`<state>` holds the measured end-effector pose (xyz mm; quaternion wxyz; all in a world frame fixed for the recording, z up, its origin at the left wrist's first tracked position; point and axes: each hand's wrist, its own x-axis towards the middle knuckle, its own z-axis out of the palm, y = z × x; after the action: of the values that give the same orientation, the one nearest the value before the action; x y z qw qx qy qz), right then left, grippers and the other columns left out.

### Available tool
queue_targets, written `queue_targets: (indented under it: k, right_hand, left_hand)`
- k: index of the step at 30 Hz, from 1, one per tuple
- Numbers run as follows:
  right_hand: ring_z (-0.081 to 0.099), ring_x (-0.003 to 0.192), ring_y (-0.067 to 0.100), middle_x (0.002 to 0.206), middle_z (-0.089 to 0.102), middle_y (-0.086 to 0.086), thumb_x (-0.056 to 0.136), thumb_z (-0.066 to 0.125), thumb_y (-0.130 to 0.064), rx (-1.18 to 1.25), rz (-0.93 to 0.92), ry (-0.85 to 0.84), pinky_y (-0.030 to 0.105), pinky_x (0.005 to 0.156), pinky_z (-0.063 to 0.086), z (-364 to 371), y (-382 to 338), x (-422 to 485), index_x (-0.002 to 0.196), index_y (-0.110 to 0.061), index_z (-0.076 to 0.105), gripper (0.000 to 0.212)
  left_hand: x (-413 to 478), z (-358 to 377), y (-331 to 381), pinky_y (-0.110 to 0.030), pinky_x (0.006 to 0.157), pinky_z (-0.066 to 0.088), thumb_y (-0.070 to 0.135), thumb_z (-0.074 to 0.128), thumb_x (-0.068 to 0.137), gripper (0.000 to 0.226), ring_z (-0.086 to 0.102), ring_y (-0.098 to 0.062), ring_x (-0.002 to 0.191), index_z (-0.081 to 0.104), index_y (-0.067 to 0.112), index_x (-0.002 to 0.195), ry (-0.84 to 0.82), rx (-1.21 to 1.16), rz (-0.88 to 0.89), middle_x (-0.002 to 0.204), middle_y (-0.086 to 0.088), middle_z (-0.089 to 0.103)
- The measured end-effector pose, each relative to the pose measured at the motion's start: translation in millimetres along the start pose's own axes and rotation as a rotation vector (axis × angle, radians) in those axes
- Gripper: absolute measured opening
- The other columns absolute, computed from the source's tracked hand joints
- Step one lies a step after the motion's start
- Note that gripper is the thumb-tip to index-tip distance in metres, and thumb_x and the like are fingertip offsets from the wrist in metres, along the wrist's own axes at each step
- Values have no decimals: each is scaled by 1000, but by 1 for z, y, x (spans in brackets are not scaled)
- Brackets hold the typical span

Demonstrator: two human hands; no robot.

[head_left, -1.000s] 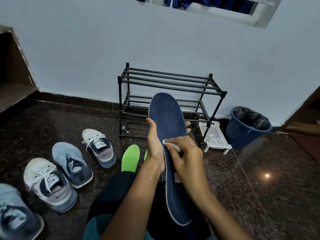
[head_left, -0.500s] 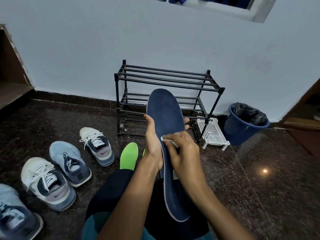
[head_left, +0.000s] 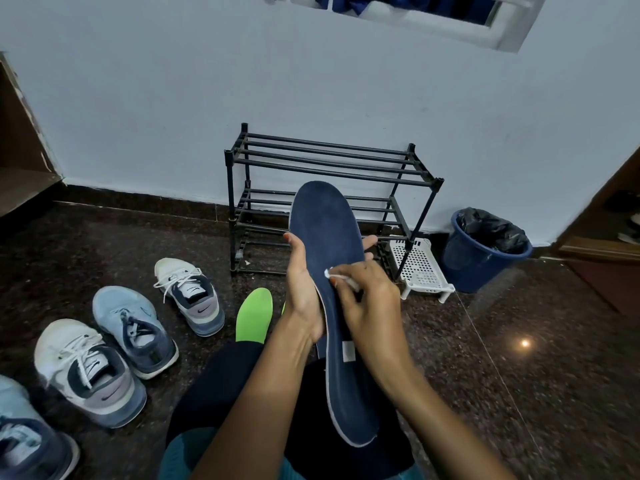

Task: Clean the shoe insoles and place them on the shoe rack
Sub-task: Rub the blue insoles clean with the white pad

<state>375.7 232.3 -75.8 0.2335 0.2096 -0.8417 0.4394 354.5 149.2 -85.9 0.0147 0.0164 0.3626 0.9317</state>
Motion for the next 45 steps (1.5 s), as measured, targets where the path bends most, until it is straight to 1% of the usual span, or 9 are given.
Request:
queue_targets:
  k: [4,9,14,18,24,30,35,42,45]
  right_hand:
    - [53,81,4,83,60,1,81,60,-5,28,-4,-53,22,88,43,0,-6,-14,89,-10,70,14]
    - [51,75,8,80,56,3,80,59,1,-40,10,47,1,76,34,-2,4,7,84,-5,69,12]
    - [52,78,13,82,54,1,81,58,7,-48,56,60,2,76,34,1,8,14,87,-3,68,15]
    - [52,78,2,82,57,1,78,60,4,3,-11,13,0,76,34,4,0,-1,86,-5,70,15]
    - [53,82,14,84,55,0,81,62,1,-45,6,18,4,76,35,-1,8,8,88,-8,69,14]
    - [54,86,21,87,61,5,83,61,-1,-109,49,85,4,74,32,-4,21,30,89,-9,70,13]
    - [57,83,20,85,61,2,81,63,1,-48,30,43,23,79,41,2,11,15,88,-9,70,15]
    - [54,83,18,85,58,4,83,63,0,-41,62,63,6,75,34,-3,14,22,89,-9,70,13]
    - [55,87,21,89,61,10,84,61,-2,-25,105,103,5,75,35,-3,19,31,91,-9,70,13]
  left_hand:
    - [1,-1,-2,-40,103,38,74,9,87,93,59,-28,115,61,4,119,14,8,0,125,-20,62]
    - [1,1,-3,-36,101,43,73,7,88,95,57,-30,120,58,0,122,-17,6,-3,126,-22,60]
    - [-1,2,-1,-33,98,48,73,7,89,96,56,-30,121,54,-2,127,-11,-19,-11,128,-22,59]
    - [0,-1,1,-33,96,47,72,7,88,95,59,-29,116,52,1,130,43,3,13,127,-21,60]
    - [-2,4,1,-31,92,50,71,8,89,93,62,-27,111,59,0,121,108,27,-9,122,-19,63]
    - [-1,2,-3,-23,62,57,65,17,93,76,71,-17,73,66,7,95,133,36,-17,83,-9,74]
    - [-2,3,4,-30,79,57,70,18,90,89,67,-25,92,58,-3,123,193,-41,-30,105,-18,68]
    - [-3,6,2,-27,70,58,67,17,92,79,70,-20,81,64,5,105,164,-38,-36,90,-11,72]
    - [-4,7,2,-24,62,57,66,18,92,76,71,-17,74,66,7,98,163,-43,-49,84,-9,73]
